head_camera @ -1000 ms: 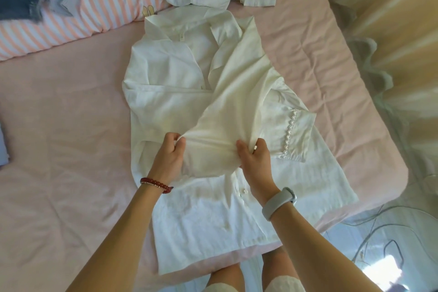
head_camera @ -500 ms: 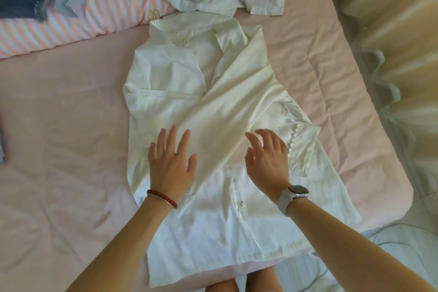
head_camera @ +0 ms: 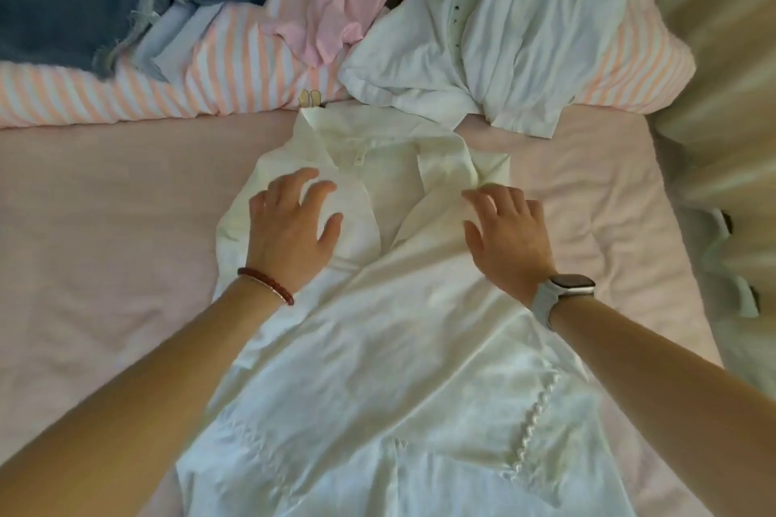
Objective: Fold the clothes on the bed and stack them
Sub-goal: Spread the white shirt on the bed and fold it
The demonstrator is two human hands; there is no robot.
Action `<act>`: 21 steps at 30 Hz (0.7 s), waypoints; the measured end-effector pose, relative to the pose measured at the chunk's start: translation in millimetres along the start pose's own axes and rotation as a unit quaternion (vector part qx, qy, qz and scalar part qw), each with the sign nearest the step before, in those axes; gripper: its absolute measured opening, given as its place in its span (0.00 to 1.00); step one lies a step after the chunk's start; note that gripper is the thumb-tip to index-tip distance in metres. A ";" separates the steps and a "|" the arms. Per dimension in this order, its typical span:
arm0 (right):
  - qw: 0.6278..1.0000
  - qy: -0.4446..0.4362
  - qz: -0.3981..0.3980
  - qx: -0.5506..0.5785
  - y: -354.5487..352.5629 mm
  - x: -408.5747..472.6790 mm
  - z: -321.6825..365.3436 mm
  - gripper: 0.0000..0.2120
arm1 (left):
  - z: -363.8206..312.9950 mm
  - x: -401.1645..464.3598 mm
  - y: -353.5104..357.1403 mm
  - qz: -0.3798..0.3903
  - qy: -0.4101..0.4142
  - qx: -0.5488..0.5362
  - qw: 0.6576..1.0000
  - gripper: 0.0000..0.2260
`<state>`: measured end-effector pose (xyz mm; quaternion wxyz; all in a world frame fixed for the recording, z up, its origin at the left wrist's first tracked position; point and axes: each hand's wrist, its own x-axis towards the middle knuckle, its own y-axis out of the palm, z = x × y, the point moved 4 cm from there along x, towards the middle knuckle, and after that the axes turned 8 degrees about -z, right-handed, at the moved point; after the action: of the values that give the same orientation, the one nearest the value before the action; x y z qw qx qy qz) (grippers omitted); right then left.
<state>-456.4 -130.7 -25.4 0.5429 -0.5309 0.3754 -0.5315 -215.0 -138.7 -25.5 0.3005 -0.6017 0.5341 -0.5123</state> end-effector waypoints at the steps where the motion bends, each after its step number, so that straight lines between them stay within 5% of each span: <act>1: 0.999 0.036 0.020 0.004 4.5 17.2 -5.7 0.18 | 11.4 21.6 3.8 0.013 -0.082 -0.015 0.996 0.15; 4: 0.980 0.173 0.060 0.072 17.3 63.0 -19.6 0.22 | 47.1 64.1 20.4 0.075 -0.351 -0.108 0.927 0.24; 6: 0.955 0.236 0.139 0.111 27.5 86.6 -22.0 0.20 | 56.7 77.3 29.1 0.134 -0.434 -0.124 0.882 0.29; 10: 0.931 0.262 0.218 0.133 39.1 109.5 -15.6 0.08 | 54.4 87.0 40.5 0.140 -0.508 -0.260 0.809 0.10; 13: 0.897 0.321 0.110 0.284 36.2 122.6 -12.2 0.05 | 56.3 97.3 41.2 0.048 -0.473 -0.302 0.826 0.04; 16: 0.747 0.434 0.118 0.489 41.3 119.6 -5.3 0.08 | 53.4 97.8 40.5 0.029 -0.429 -0.342 0.835 0.07; 18: 0.685 0.496 0.156 0.510 48.3 113.8 -2.4 0.12 | 53.6 95.6 46.0 0.079 -0.413 -0.326 0.846 0.04; 21: 0.651 0.557 0.206 0.473 56.4 112.7 -4.0 0.14 | 61.8 102.5 49.4 0.080 -0.444 -0.290 0.844 0.11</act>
<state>-433.0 -248.6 -63.3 0.5047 0.2847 0.4051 -0.7071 -183.3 -259.9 -58.3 0.3568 -0.7795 0.5146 0.0137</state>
